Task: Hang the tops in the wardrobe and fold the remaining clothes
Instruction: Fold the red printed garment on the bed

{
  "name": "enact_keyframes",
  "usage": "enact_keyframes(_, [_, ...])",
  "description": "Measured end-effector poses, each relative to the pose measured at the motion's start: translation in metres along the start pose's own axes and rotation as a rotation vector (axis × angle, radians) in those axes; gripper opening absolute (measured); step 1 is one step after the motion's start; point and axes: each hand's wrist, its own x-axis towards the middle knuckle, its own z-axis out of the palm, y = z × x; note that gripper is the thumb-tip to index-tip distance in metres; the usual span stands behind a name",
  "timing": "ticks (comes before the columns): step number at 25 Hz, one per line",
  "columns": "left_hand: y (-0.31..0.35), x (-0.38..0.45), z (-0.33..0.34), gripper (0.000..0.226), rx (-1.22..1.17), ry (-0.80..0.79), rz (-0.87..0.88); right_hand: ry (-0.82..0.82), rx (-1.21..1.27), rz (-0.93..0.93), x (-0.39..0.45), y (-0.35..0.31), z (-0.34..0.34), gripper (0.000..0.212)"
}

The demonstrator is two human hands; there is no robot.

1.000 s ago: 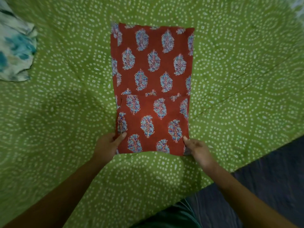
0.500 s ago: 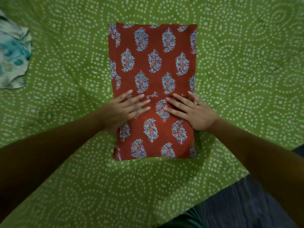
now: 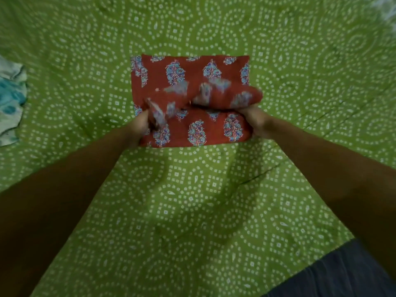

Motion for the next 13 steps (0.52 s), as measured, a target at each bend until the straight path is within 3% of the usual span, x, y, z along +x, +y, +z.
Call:
enact_keyframes(4, [0.016,0.004,0.001,0.061,0.053,0.087,-0.008,0.192,-0.189,0.038,0.002,0.003,0.008,0.036])
enact_keyframes(6, [0.007,-0.003,-0.001,0.048,0.452,0.242,0.051,0.454,-0.423,0.023,-0.012,0.007,0.013,0.051])
enact_keyframes(7, [-0.004,-0.010,0.001,0.043,0.740,0.451,0.073,0.639,-0.588,-0.060,-0.020,0.011,0.019,0.051])
enact_keyframes(8, [-0.015,-0.023,0.010,0.040,0.968,0.768,0.210,0.809,-0.757,-0.248,-0.030,0.013,0.029,0.044])
enact_keyframes(9, [-0.020,-0.032,0.029,0.040,1.056,0.918,0.436,0.855,-0.852,-0.474,-0.035,0.013,0.044,0.038])
enact_keyframes(10, [-0.024,-0.030,0.050,0.041,1.092,0.861,0.662,0.767,-0.915,-0.666,-0.033,0.012,0.062,0.040])
enact_keyframes(11, [-0.028,-0.018,0.067,0.044,1.218,0.706,0.791,0.603,-0.975,-0.755,-0.021,0.015,0.076,0.047])
enact_keyframes(13, [-0.019,0.027,0.077,0.052,1.429,0.447,0.753,0.416,-1.142,-0.745,0.013,0.012,0.089,0.055])
